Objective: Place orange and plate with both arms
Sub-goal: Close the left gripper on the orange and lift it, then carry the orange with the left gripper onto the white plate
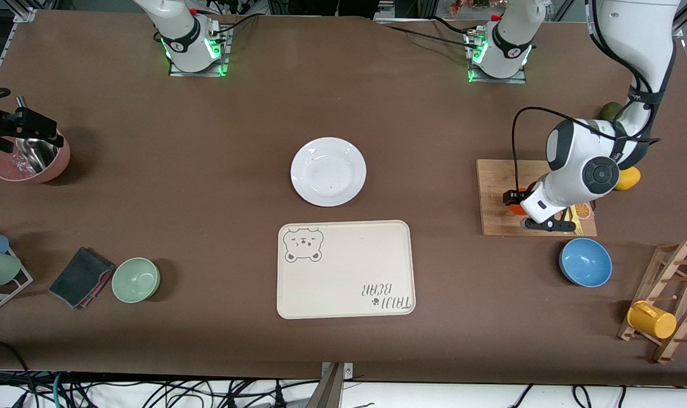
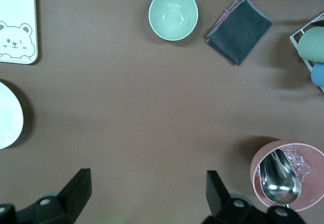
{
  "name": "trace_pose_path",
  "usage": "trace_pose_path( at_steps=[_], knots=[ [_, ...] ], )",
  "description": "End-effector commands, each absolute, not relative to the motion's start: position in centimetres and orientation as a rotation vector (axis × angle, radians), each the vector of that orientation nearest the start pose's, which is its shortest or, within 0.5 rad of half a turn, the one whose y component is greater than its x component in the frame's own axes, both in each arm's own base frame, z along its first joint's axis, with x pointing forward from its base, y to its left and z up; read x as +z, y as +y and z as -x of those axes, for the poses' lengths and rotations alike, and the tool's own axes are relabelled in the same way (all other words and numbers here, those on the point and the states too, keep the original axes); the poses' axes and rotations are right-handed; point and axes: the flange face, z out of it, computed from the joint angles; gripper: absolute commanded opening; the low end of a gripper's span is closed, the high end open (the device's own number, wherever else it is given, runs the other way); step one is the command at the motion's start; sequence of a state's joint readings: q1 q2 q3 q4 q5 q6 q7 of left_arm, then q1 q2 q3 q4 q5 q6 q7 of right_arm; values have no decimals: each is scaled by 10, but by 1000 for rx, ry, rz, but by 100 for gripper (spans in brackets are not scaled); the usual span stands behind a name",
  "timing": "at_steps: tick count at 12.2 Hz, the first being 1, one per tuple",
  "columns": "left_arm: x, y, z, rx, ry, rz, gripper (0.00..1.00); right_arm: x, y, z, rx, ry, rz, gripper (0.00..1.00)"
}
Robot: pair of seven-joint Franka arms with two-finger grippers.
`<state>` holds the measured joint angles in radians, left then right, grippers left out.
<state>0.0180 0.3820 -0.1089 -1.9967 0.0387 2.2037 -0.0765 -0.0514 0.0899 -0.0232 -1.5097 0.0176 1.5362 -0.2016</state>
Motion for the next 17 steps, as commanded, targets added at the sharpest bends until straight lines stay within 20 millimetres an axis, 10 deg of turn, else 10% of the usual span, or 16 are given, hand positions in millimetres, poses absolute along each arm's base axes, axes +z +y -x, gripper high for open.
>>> trace_pose_path(
  at_steps=[1, 5, 10, 17],
  knots=[
    [305, -119, -607, 234, 1, 3121, 12, 602, -41, -571, 86, -215, 3108, 100],
    [330, -268, -593, 202, -220, 3217, 12, 601, -40, -572, 84, -217, 3109, 100],
    [280, -438, -543, 263, -298, 3197, 13, 602, -40, -572, 84, -215, 3110, 100],
    [232, -552, -453, 182, -269, 3273, 14, 600, -37, -573, 79, -220, 3109, 100]
  ],
)
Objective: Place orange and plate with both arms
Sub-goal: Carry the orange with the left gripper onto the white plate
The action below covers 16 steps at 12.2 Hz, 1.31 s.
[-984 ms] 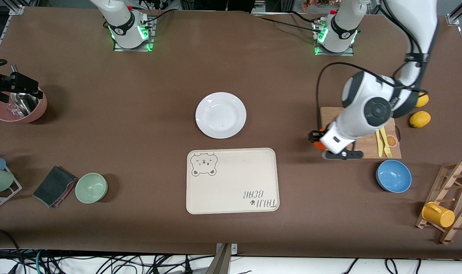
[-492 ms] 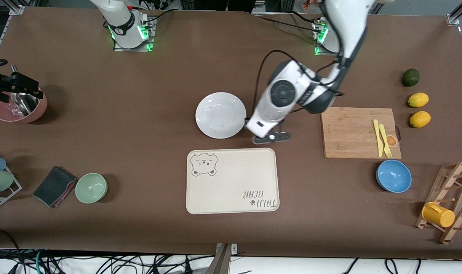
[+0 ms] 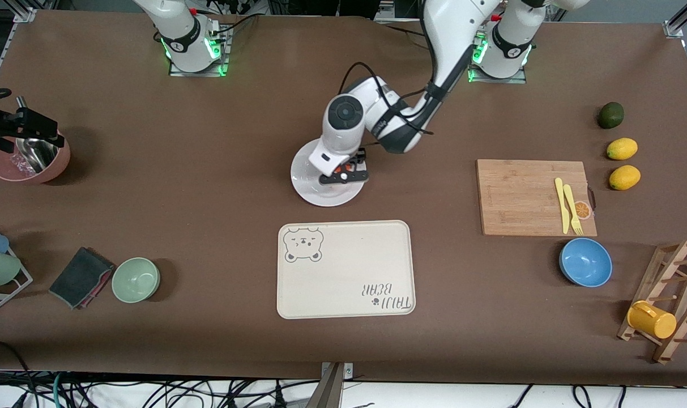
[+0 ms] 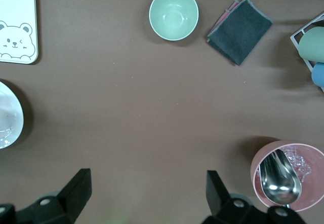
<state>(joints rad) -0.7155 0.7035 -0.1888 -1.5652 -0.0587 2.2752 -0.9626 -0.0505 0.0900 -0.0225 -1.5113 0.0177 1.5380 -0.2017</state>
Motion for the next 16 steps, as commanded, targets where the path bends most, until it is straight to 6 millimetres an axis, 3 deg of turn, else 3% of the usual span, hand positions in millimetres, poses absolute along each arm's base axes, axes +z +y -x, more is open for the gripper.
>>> trace_pose_path(
  at_steps=[1, 3, 4, 6, 8, 10, 16],
  knots=[
    [225, -556, -448, 184, -255, 3270, 17, 601, -37, -574, 74, -220, 3109, 100],
    [207, -559, -440, 206, -233, 3250, 19, 600, -37, -573, 79, -220, 3109, 100],
    [203, -559, -439, 208, -227, 3246, 29, 599, -37, -574, 81, -219, 3108, 100],
    [202, -558, -439, 207, -213, 3246, 100, 600, -37, -573, 81, -220, 3108, 100],
    [204, -557, -442, 201, -224, 3244, 100, 600, -37, -573, 82, -220, 3108, 100],
    [230, -554, -460, 162, -249, 3266, 100, 601, -37, -572, 81, -220, 3108, 100],
    [308, -484, -524, 173, -413, 3219, 100, 602, -37, -573, 72, -222, 3109, 100]
  ],
)
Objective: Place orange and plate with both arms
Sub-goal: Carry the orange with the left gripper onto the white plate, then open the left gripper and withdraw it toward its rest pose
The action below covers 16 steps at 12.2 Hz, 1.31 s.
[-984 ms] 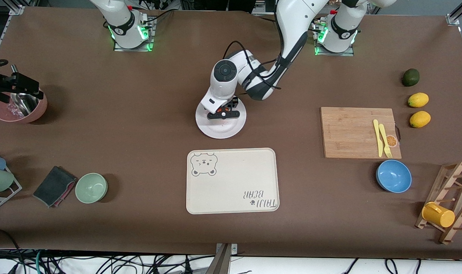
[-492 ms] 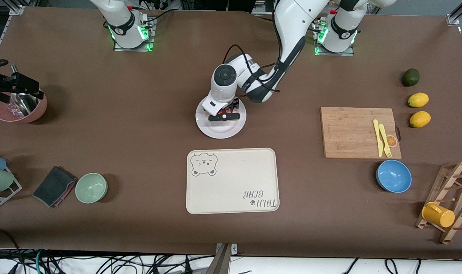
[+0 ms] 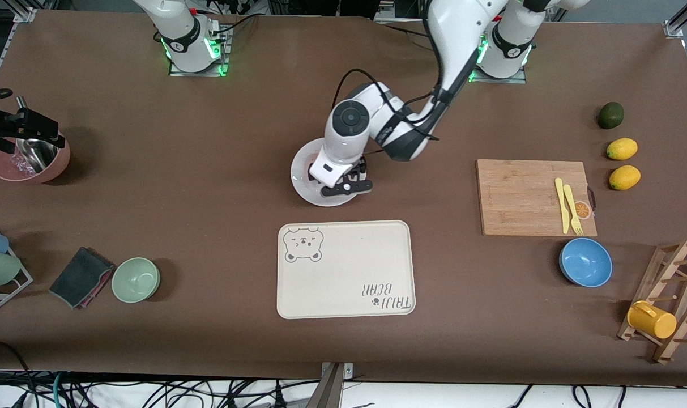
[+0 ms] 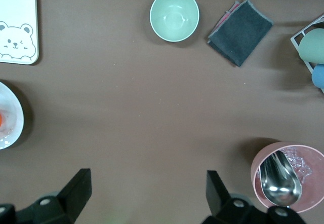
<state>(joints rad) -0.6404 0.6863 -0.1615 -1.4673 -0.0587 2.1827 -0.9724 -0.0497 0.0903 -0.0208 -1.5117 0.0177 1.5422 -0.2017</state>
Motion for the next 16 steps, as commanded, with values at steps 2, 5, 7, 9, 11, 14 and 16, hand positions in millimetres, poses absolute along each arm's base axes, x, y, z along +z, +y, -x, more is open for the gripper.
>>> trace_pose_path(
  at_steps=[2, 5, 7, 9, 11, 14, 16],
  knots=[
    [330, -438, -551, 217, -502, 3165, 100, 600, -37, -574, 72, -222, 3109, 100],
    [364, -348, -596, 262, -471, 3148, 100, 597, -37, -575, 87, -220, 3109, 100],
    [370, -278, -620, 334, -456, 3124, 100, 598, -29, -575, 85, -225, 3111, 100],
    [381, -218, -635, 365, -438, 3114, 100, 598, -29, -575, 87, -224, 3108, 100],
    [397, -156, -647, 337, -384, 3101, 100, 595, -27, -573, 108, -226, 3096, 100],
    [410, -77, -656, 344, -316, 3131, 100, 588, -21, -573, 114, -226, 3056, 100],
    [424, -35, -659, 300, -254, 3157, 100, 587, -19, -573, 117, -228, 3051, 100]
  ],
)
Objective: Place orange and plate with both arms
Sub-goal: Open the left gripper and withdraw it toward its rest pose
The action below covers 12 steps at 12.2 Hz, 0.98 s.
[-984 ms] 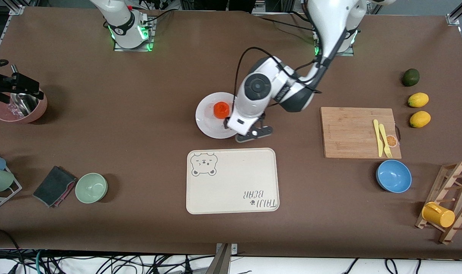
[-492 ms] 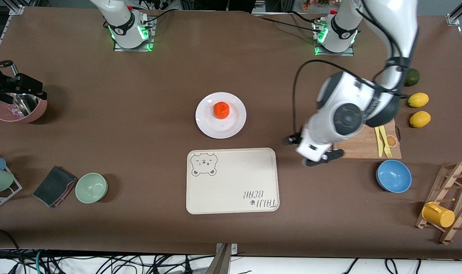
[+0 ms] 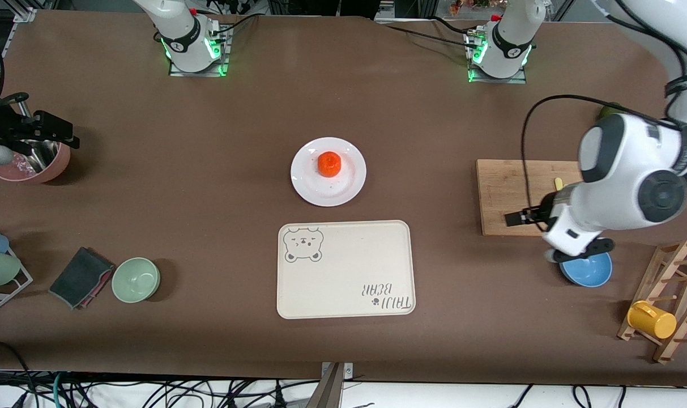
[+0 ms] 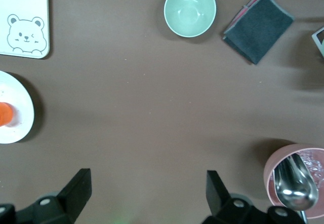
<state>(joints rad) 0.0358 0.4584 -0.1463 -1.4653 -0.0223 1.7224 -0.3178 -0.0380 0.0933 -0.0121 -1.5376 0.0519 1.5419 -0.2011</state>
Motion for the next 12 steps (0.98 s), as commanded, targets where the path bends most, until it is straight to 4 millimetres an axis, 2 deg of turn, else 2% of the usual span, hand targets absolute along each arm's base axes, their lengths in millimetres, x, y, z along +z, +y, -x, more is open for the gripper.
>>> trace_pose_path(
  at_steps=[1, 2, 5, 6, 7, 8, 9, 10, 11, 12],
  knots=[
    [431, -13, -659, 281, -209, 3171, 100, 588, -19, -573, 110, -228, 3052, 100],
    [437, 8, -658, 265, -182, 3181, 100, 588, -19, -574, 108, -228, 3050, 100],
    [468, 35, -645, 240, -73, 3174, 100, 587, -19, -573, 117, -228, 3051, 100],
    [484, 37, -638, 205, -8, 3175, 100, 588, -19, -573, 117, -228, 3051, 100],
    [503, 31, -632, 166, -30, 3166, 100, 588, -19, -573, 117, -228, 3051, 100],
    [526, 41, -625, 104, -119, 3156, 100, 586, -19, -574, 120, -228, 3051, 100],
    [544, 33, -617, 53, -46, 3152, 100, 582, -20, -575, 129, -227, 3049, 100],
    [557, 7, -616, -18, 165, 3131, 100, 583, -18, -574, 137, -235, 3051, 100],
    [568, 5, -612, -53, 220, 3096, 100, 583, -18, -573, 137, -235, 3054, 100],
    [584, 5, -600, -81, 243, 3095, 100, 584, -20, -574, 132, -230, 3052, 100]
  ],
)
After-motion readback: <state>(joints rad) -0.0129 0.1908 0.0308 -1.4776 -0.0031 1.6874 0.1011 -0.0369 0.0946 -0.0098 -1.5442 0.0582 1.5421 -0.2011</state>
